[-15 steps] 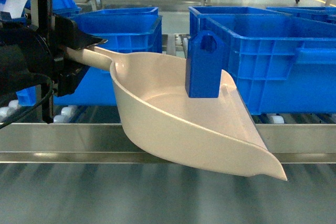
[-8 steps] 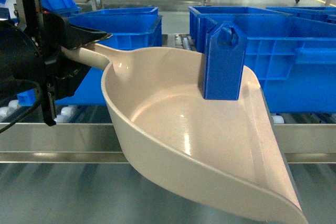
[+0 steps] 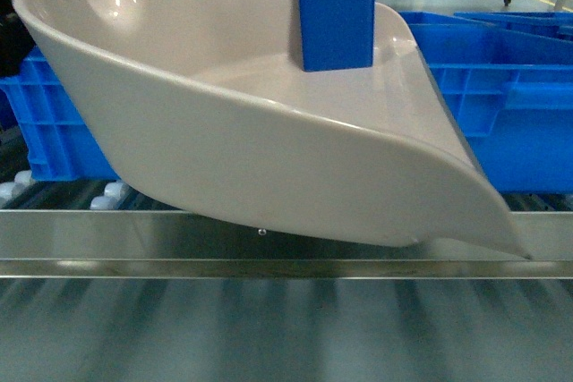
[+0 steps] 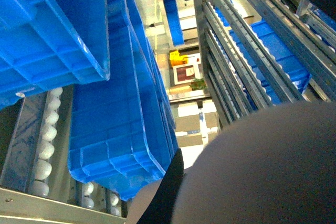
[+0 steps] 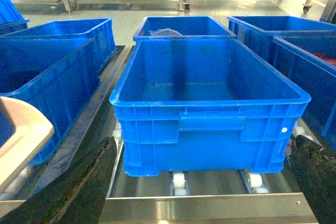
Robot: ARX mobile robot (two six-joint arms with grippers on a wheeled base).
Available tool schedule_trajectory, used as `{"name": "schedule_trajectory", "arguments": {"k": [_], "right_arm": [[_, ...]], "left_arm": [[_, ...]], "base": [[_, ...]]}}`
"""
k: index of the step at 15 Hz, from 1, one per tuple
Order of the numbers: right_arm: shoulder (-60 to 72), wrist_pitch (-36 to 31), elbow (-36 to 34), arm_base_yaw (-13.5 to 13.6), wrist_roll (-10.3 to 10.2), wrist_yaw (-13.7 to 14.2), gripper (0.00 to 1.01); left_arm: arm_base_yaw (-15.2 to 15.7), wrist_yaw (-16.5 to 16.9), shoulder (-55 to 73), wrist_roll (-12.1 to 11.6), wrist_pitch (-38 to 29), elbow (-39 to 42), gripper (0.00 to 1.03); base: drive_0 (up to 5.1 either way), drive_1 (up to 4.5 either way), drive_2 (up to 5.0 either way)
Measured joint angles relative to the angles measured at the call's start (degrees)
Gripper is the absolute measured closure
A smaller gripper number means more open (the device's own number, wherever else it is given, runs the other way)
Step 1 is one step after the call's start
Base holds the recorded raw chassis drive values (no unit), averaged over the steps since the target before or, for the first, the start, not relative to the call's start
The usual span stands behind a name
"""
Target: Place part in tray to right shelf
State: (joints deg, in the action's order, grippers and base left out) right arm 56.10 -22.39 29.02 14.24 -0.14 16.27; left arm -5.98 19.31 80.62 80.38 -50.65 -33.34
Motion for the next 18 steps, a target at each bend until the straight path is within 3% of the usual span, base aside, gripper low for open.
{"name": "schedule_trajectory", "arguments": {"k": [2,6,7,8,9,10,12,14,16,18], "right_arm": [[0.0,0.0,0.0,0.0,0.0,0.0,0.03],[0.0,0.0,0.0,0.0,0.0,0.0,0.03],[0.0,0.0,0.0,0.0,0.0,0.0,0.03],[0.0,0.0,0.0,0.0,0.0,0.0,0.03],[0.0,0.0,0.0,0.0,0.0,0.0,0.03],[0.0,0.0,0.0,0.0,0.0,0.0,0.03],[0.0,0.0,0.0,0.0,0.0,0.0,0.03],[0.0,0.0,0.0,0.0,0.0,0.0,0.03],[0.0,0.0,0.0,0.0,0.0,0.0,0.03],[0.0,0.0,0.0,0.0,0.0,0.0,0.03]], "left_arm": [[3.8,-0.2,-0.5,-0.9,3.8,-4.3,0.90],[11.6,-11.6,5.7,-4.2,15.2,-20.4,0.90],[13.4,-15.0,8.6,-6.1,17.4,-25.3,0.90],[14.4,-20.6,12.3,-9.5,20.2,-32.1,0.90],[14.3,-28.3,17.1,-15.2,22.1,-39.9,0.90],[13.4,-33.1,19.0,-19.0,22.7,-42.4,0.90],[10.5,-40.5,22.2,-30.2,23.4,-46.9,0.90],[9.1,-41.5,22.3,-36.2,21.5,-47.4,0.90],[9.2,-41.0,22.1,-37.7,21.1,-47.3,0.90],[9.5,-40.6,21.4,-37.3,21.0,-46.3,0.90]], "base": [[0.0,0.00,0.0],[0.0,0.00,0.0],[0.0,0.00,0.0],[0.0,0.00,0.0],[0.0,0.00,0.0],[0.0,0.00,0.0],[0.0,0.00,0.0],[0.0,0.00,0.0],[0.0,0.00,0.0],[0.0,0.00,0.0]]}}
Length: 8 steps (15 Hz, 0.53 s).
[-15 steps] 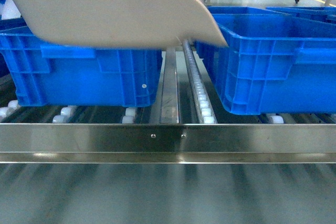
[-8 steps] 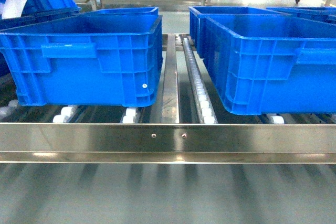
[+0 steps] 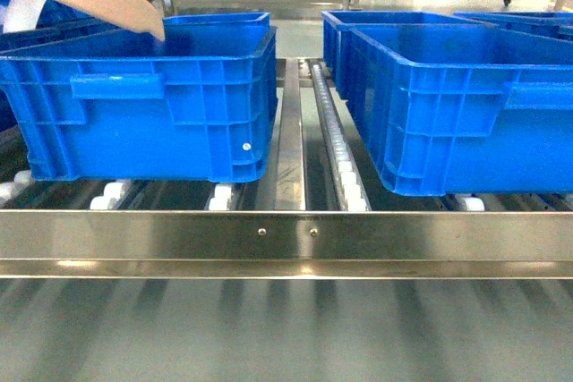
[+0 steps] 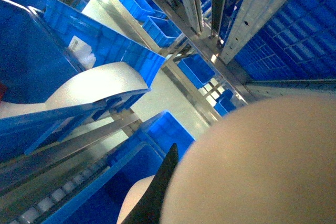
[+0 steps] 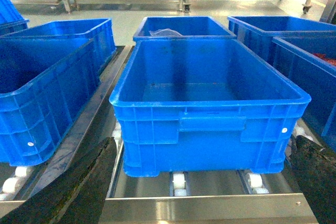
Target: Place part in tray to right shelf
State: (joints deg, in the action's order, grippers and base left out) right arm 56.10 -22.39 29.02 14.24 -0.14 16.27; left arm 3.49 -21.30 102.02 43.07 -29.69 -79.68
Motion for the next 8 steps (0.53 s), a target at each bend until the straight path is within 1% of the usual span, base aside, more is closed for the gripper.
{"name": "schedule_trajectory", "arguments": {"k": [1,2,3,4,5,6,7,8], "right_arm": [[0.0,0.0,0.0,0.0,0.0,0.0,0.03],[0.0,0.0,0.0,0.0,0.0,0.0,0.03],[0.0,0.0,0.0,0.0,0.0,0.0,0.03],[0.0,0.0,0.0,0.0,0.0,0.0,0.03],[0.0,0.0,0.0,0.0,0.0,0.0,0.03],[0.0,0.0,0.0,0.0,0.0,0.0,0.03],[0.0,0.0,0.0,0.0,0.0,0.0,0.03],[0.0,0.0,0.0,0.0,0.0,0.0,0.03]], "left_arm": [[0.3,0.6,-1.4,0.7,0.1,1.4,0.90],[1.0,1.9,-3.1,2.3,0.4,3.2,0.90],[2.2,6.0,-7.3,7.6,0.4,7.8,0.90],[3.5,9.3,-11.2,12.3,-1.2,12.1,0.90],[4.9,11.6,-15.1,16.4,-3.0,16.3,0.90],[6.2,13.7,-20.2,21.0,-4.7,21.7,0.90],[7.7,16.1,-26.8,23.6,-7.4,28.8,0.90],[8.4,19.5,-32.5,24.0,-10.1,35.1,0.90]], "base": [[0.0,0.00,0.0],[0.0,0.00,0.0],[0.0,0.00,0.0],[0.0,0.00,0.0],[0.0,0.00,0.0],[0.0,0.00,0.0],[0.0,0.00,0.0],[0.0,0.00,0.0]]}}
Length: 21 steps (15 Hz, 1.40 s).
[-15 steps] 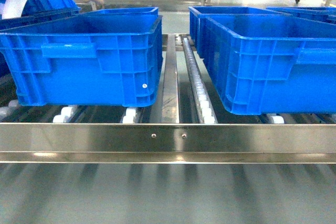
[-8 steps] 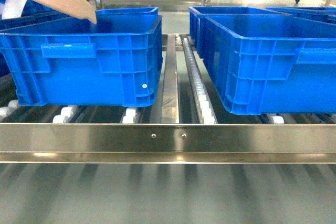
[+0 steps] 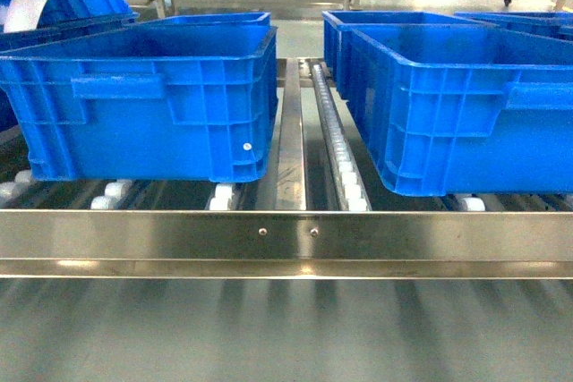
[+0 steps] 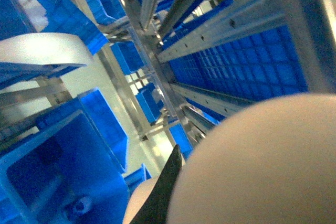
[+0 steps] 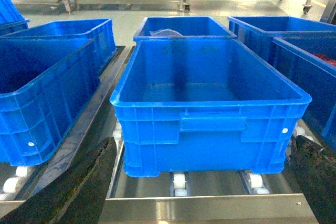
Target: Place part in tray to right shelf
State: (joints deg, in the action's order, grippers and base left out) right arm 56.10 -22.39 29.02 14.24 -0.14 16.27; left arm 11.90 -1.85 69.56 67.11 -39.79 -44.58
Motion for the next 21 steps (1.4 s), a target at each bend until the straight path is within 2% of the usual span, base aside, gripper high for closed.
{"name": "schedule_trajectory", "arguments": {"k": [1,2,3,4,6,7,8,10,11,12,13,14,21], "right_arm": [[0.0,0.0,0.0,0.0,0.0,0.0,0.03],[-0.1,-4.3,-1.1,-0.5,0.0,-1.7,0.09],[-3.1,-7.7,-4.7,-2.1,0.0,-4.5,0.24],[-5.9,-8.2,-8.5,-3.6,0.0,-5.4,0.37],[-8.4,-8.4,-12.8,-5.6,0.0,-7.1,0.57],[-10.4,-8.6,-14.9,-6.5,0.0,-8.5,0.70],[-12.4,-8.7,-16.5,-7.2,0.0,-9.2,0.81],[-15.5,-8.1,-19.1,-8.7,0.1,-10.3,0.99],[-17.1,-7.6,-20.2,-9.2,0.0,-10.9,0.99],[-18.5,-6.7,-21.3,-11.1,0.0,-14.0,0.99],[-20.2,-6.2,-22.2,-14.0,0.0,-15.8,0.99],[-21.6,-5.7,-22.8,-14.7,0.0,-15.6,0.99],[-32.3,1.2,-26.4,-14.3,0.0,-16.3,0.99]], "left_arm": [[0.4,5.4,-8.2,0.0,-2.5,8.6,0.90],[0.3,10.4,-16.7,-3.1,6.1,12.6,0.90],[-0.8,12.9,-23.3,-18.4,17.7,13.3,0.90],[-2.0,11.9,-26.8,-33.3,22.2,16.8,0.90],[-3.7,10.1,-29.2,-52.3,21.6,23.5,0.90],[-4.6,9.0,-30.0,-59.4,21.2,26.6,0.90],[-5.4,8.3,-32.2,-62.5,20.4,28.7,0.90],[-6.7,7.1,-35.6,-65.0,19.1,31.0,0.90],[-9.6,3.2,-37.0,-65.9,19.2,32.5,0.90],[-11.7,2.0,-38.1,-66.0,19.5,34.1,0.90],[-12.2,2.6,-39.3,-66.1,19.9,35.7,0.90],[-12.1,2.1,-40.2,-66.1,20.2,36.5,0.90],[-11.8,1.8,-49.2,-66.1,23.9,41.3,0.90]], "base": [[0.0,0.00,0.0],[0.0,0.00,0.0],[0.0,0.00,0.0],[0.0,0.00,0.0],[0.0,0.00,0.0],[0.0,0.00,0.0],[0.0,0.00,0.0],[0.0,0.00,0.0],[0.0,0.00,0.0],[0.0,0.00,0.0],[0.0,0.00,0.0],[0.0,0.00,0.0],[0.0,0.00,0.0]]}}
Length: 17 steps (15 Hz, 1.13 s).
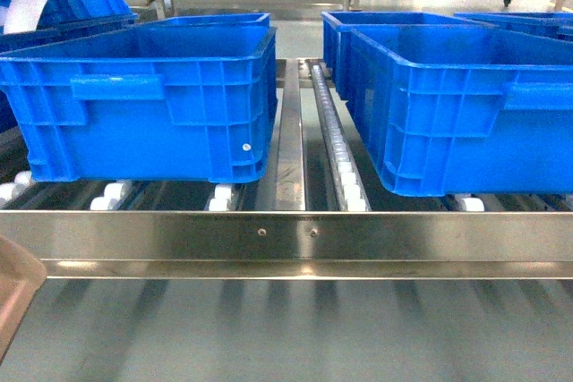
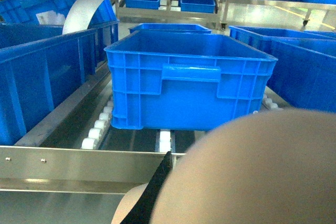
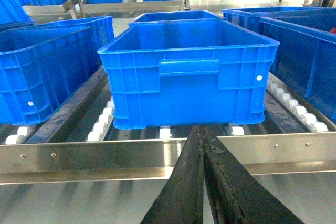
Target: Place part in tray to right shelf
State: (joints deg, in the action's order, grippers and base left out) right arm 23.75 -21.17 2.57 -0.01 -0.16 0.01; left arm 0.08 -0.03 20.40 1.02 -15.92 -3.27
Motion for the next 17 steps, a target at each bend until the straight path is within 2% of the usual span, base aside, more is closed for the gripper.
{"name": "schedule_trajectory", "arguments": {"k": [1,2,10,12,13,14,17], "right_arm": [[-1.4,1.2,-0.4,0.0,0.0,0.0,0.99],[-1.9,-0.7,-1.8,0.0,0.0,0.0,0.99],[-12.0,9.5,-1.8,0.0,0.0,0.0,0.99],[-13.9,11.3,-1.8,0.0,0.0,0.0,0.99],[-18.9,19.2,-1.8,0.0,0.0,-0.3,0.99],[-23.6,21.1,-1.8,0.0,0.0,0.1,0.99],[-23.5,21.1,-1.8,0.0,0.0,0.1,0.99]], "left_arm": [[0.0,0.0,-1.1,0.0,0.6,0.3,0.90],[0.0,0.0,-2.4,0.0,1.3,0.6,0.90],[0.0,0.0,-10.3,0.0,6.2,2.4,0.90],[0.0,-0.1,-19.6,0.0,17.6,2.4,0.90],[0.0,0.0,-19.8,0.0,15.2,2.3,0.90],[0.0,0.1,-19.8,-0.1,17.1,2.3,0.90],[0.0,0.0,-19.8,0.0,16.6,2.4,0.90]], "base": [[0.0,0.00,0.0],[0.0,0.00,0.0],[0.0,0.00,0.0],[0.0,0.00,0.0],[0.0,0.00,0.0],[0.0,0.00,0.0],[0.0,0.00,0.0]]}}
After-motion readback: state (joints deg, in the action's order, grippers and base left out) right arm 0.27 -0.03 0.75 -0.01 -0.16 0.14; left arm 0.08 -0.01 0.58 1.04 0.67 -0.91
